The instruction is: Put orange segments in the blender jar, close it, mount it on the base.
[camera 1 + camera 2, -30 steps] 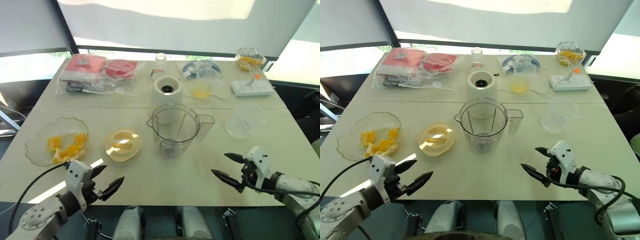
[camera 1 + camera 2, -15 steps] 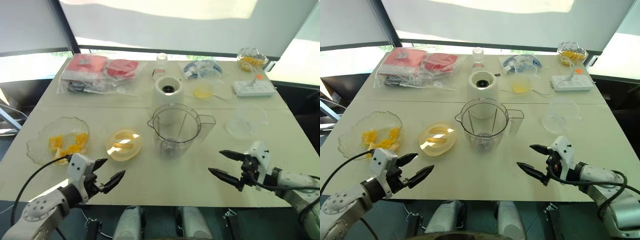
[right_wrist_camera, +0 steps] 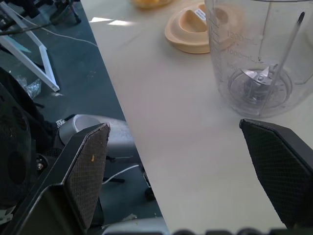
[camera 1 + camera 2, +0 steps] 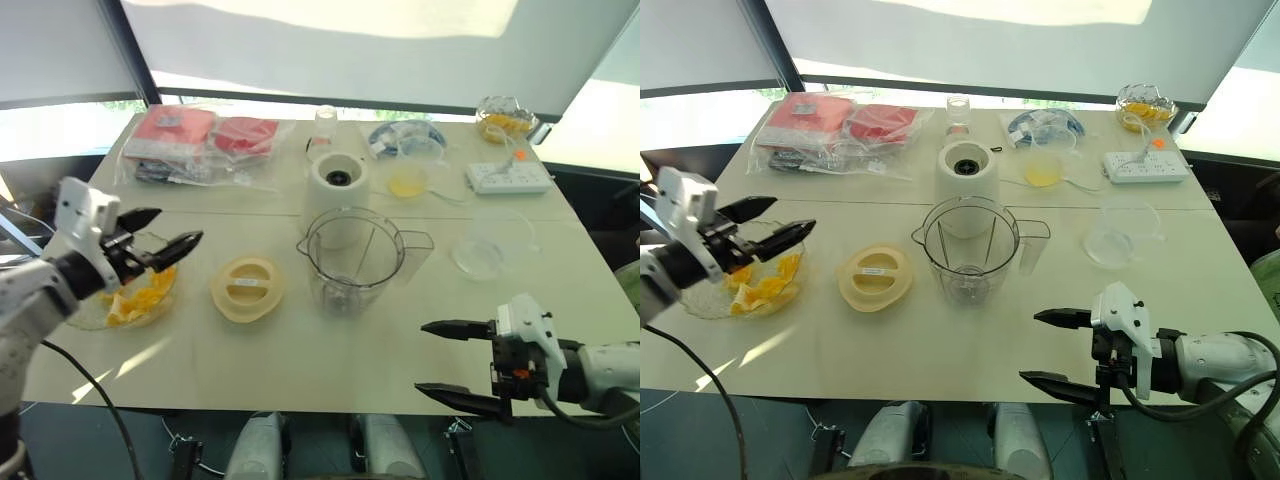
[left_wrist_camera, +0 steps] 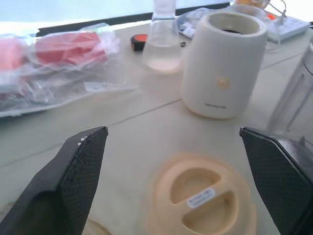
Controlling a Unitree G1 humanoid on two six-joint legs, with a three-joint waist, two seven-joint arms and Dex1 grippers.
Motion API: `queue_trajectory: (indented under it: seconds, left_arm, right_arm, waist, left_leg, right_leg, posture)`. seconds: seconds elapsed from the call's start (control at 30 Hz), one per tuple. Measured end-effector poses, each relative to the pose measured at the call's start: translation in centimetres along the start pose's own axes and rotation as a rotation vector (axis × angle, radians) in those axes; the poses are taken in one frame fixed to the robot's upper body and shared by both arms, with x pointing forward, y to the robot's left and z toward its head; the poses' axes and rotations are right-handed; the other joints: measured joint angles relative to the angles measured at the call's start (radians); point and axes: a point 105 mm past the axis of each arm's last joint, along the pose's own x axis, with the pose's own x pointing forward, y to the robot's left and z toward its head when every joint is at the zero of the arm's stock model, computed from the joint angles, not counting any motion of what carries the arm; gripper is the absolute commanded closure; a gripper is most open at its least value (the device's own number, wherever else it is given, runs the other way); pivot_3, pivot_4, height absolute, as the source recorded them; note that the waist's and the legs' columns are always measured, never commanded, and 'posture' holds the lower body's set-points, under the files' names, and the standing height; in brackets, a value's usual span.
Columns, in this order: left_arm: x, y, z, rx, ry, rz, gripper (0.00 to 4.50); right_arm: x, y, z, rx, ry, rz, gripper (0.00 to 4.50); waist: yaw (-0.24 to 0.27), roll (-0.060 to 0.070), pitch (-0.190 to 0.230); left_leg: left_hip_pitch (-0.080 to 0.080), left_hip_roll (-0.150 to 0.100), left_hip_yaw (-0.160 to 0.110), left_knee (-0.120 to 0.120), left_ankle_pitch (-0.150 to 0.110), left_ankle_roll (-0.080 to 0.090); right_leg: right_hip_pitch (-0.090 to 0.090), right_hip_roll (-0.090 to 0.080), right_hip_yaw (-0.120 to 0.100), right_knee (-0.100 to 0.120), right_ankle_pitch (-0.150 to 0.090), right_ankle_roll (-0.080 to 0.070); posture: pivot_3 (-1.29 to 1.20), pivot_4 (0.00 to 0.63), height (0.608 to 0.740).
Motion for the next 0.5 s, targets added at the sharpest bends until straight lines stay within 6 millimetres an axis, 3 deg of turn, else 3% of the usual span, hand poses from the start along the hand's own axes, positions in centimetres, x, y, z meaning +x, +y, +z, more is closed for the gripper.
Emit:
queue_trajectory:
  seconds: [0.13, 0.3, 0.5]
  left_arm:
    - [-2.3, 4.2, -0.5, -0.044, 0.205, 0.153, 0.0]
    - [-4.4, 8.5, -4.8, -0.138, 0.461, 0.38, 0.0]
    - [-3.6, 8.7, -6.8, -0.151, 0.58, 0.431, 0.0]
  right_arm:
    - [0.7, 0.2, -0.1, -0.015, 0.003, 0.015, 0.03]
    - [1.5, 0.7, -0.6, 0.007, 0.008, 0.045, 0.03]
    - [1.6, 0.6, -0.5, -0.002, 0.01, 0.045, 0.03]
  waist:
    - [-0.002, 0.0, 0.001]
    - [0.001, 0.0, 0.001]
    - [0.007, -0.004, 0.001]
  left_leg:
    - [0.001, 0.0, 0.0, 0.0, 0.0, 0.0]
    - [0.002, 0.001, 0.0, 0.0, 0.0, 0.0]
    - [0.0, 0.0, 0.0, 0.0, 0.0, -0.001]
  right_leg:
    - [0.0, 0.001, 0.0, 0.001, 0.0, 0.0]
    - [0.0, -0.001, 0.0, 0.001, 0.0, -0.001]
    - [0.0, -0.003, 0.0, 0.0, 0.0, -0.001]
  posture:
    - [0.0, 0.15, 0.74]
    - [0.0, 0.15, 0.74]
    - [0.0, 0.15, 0.74]
